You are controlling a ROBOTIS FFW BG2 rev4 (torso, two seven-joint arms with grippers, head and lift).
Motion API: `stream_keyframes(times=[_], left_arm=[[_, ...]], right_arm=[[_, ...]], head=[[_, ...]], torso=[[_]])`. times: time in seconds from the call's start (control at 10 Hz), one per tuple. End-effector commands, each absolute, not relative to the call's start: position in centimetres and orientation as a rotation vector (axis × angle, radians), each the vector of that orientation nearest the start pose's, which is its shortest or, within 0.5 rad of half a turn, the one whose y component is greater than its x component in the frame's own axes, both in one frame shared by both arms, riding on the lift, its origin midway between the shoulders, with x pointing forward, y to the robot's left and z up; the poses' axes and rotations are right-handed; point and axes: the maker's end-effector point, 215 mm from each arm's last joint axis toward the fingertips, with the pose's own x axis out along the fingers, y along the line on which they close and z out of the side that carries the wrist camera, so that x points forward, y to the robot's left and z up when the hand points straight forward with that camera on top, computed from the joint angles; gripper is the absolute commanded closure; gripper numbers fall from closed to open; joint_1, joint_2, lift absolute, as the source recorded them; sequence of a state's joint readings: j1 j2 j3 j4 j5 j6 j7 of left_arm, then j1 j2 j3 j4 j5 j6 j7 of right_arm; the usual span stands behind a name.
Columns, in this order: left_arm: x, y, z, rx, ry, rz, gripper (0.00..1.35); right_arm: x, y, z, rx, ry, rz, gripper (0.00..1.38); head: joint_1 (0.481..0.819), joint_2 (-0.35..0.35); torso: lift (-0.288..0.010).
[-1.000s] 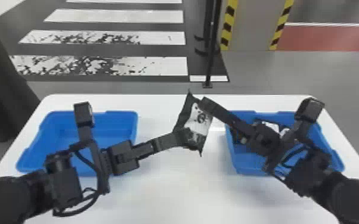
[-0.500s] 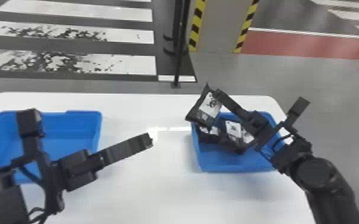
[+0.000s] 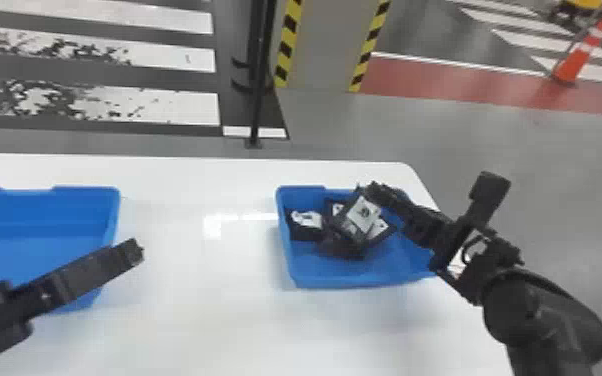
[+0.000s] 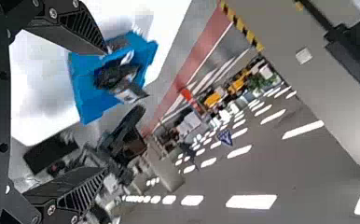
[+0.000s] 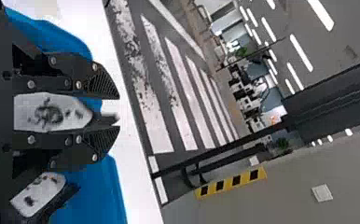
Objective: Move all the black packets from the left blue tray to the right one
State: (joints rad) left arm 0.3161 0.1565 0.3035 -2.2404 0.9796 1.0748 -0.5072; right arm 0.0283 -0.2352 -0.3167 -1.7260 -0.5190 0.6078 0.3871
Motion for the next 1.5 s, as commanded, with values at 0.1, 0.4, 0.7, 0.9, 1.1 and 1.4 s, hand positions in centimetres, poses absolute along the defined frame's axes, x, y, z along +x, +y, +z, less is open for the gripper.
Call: stream_keyframes(times=[0.1, 0.4, 0.7, 0.9, 1.1, 1.4], left_arm=[[38.9, 18.8, -30.1, -0.543, 0.426, -0.616, 0.16], [36.9, 27.8, -31.6, -0.358, 0.402, -0.342, 0.16], [35.7, 32.7, -31.5, -0.209, 0.340, -0.216, 0.16], [35.0, 34.1, -30.9, -0.103, 0.300, -0.182, 0.16], [34.2, 34.0, -30.6, -0.041, 0.271, -0.182, 0.16], [32.7, 34.4, -31.9, 0.024, 0.289, -0.150, 0.16]], right_arm=[[52.7, -34.2, -35.6, 0.224, 0.289, 0.193, 0.11], [47.9, -34.4, -31.8, 0.111, 0.147, 0.152, 0.15], [43.1, -32.9, -28.3, 0.051, 0.036, 0.139, 0.15], [38.9, -31.4, -28.2, 0.041, 0.061, 0.137, 0.15], [35.2, -29.7, -28.4, 0.022, 0.111, 0.146, 0.15], [33.2, -29.2, -28.9, -0.026, 0.134, 0.138, 0.15]], head=[[0.695, -0.241], [0.695, -0.144], [0.695, -0.064], [0.695, -0.001], [0.695, 0.038], [0.695, 0.082]], torso=[[-0.140], [-0.140], [-0.140], [-0.140], [-0.140], [-0.140]])
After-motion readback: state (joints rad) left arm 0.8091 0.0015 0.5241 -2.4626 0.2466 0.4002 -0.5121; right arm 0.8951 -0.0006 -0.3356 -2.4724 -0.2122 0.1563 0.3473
